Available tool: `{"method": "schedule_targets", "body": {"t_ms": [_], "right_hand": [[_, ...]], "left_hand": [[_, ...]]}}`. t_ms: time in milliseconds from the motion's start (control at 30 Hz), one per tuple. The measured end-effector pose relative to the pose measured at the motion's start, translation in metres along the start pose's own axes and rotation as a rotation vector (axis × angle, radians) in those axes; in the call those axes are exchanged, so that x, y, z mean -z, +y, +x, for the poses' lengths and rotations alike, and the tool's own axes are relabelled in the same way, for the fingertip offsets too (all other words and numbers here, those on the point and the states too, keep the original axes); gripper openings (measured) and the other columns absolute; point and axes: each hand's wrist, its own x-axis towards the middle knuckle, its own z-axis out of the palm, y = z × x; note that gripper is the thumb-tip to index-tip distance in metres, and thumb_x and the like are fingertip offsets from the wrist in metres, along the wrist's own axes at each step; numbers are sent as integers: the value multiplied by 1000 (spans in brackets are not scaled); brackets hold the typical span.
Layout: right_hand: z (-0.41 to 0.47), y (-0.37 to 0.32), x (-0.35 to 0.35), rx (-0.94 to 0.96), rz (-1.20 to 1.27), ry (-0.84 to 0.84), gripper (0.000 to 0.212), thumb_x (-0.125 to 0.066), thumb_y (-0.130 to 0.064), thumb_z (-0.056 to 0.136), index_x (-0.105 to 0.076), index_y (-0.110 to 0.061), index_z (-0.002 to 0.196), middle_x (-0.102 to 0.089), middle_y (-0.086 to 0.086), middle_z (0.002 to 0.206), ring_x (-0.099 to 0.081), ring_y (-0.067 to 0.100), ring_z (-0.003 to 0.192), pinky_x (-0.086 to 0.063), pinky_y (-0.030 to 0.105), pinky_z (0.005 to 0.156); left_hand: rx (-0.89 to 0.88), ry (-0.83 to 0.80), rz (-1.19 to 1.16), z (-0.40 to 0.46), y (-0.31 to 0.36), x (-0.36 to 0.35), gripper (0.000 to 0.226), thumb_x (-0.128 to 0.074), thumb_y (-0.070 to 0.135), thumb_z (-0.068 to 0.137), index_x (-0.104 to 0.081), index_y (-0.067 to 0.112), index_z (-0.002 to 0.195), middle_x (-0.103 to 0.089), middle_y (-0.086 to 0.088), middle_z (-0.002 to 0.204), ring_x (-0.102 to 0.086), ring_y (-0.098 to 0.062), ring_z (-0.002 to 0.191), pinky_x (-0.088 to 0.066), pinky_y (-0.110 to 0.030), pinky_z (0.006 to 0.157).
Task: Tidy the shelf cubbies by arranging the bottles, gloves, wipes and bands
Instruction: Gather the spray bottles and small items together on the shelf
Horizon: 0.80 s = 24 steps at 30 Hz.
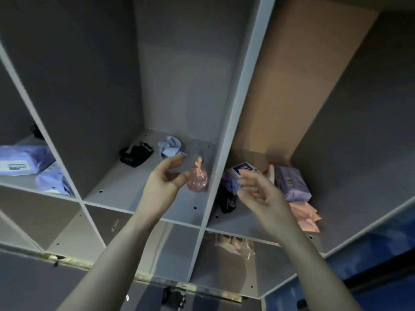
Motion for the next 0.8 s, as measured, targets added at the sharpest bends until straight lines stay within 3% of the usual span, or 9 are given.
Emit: {"method": "schedule_targets", "body": {"t_ms": [133,200,333,400,467,533,667,800], "right_hand": [[15,-17,-34,18,-16,-51,37,-62,-5,88,-59,-31,115,-63,-10,105,-58,-5,84,-43,8,77],[26,-25,-62,30,-13,-59,39,-62,-4,88,-59,-34,113,-65,-6,107,-58,-5,83,-43,8,78],[38,-41,-138,-3,40,-45,37,-63,-2,87,-60,-19,121,-65,2,109,-58,0,83,-45,8,81],[40,-49,-173,-5,61,-50,36,-62,-1,87,-61,-20,117,-64,0,107,-57,0,82,-44,7,80],[43,-56,-200,14,48,-33,31,-63,0,86,-64,-23,106,-67,-3,100,-59,3,83,-44,10,78],[47,-60,-222,16,43,14,21,-66,-1,84,-66,-21,88,-68,-5,88,-60,6,81,-45,15,76],[53,-70,-254,-3,49,94,17,-71,1,79,-65,-12,70,-66,5,74,-57,6,71,-43,14,70],[55,-72,-275,-43,-6,135,18,-75,-2,75,-68,-16,66,-70,8,78,-63,17,79,-46,27,79]], "left_hand": [[19,17,-16,13,-4,36,41,-67,19,87,-57,29,125,-61,24,110,-64,2,90,-50,-39,96],[11,26,1,18,-6,64,41,-66,18,87,-57,30,125,-60,27,110,-63,4,89,-51,-33,93],[8,28,52,31,-15,134,42,-68,18,86,-57,24,126,-59,13,122,-60,3,95,-49,-28,92],[7,28,76,39,-22,164,31,-70,23,84,-64,25,114,-63,6,117,-62,-1,91,-50,-28,87],[14,43,95,46,-26,191,9,-71,27,83,-67,30,91,-67,-1,107,-62,-3,84,-48,-27,76],[11,67,89,55,-32,214,12,-72,23,82,-64,25,74,-66,-7,100,-59,-1,72,-44,-20,69],[38,47,86,69,-40,246,19,-73,16,82,-60,19,68,-65,-9,103,-60,-7,77,-42,-9,68],[43,12,103,84,-52,261,21,-73,19,82,-58,15,67,-66,-8,99,-58,-7,76,-41,-5,65]]}}
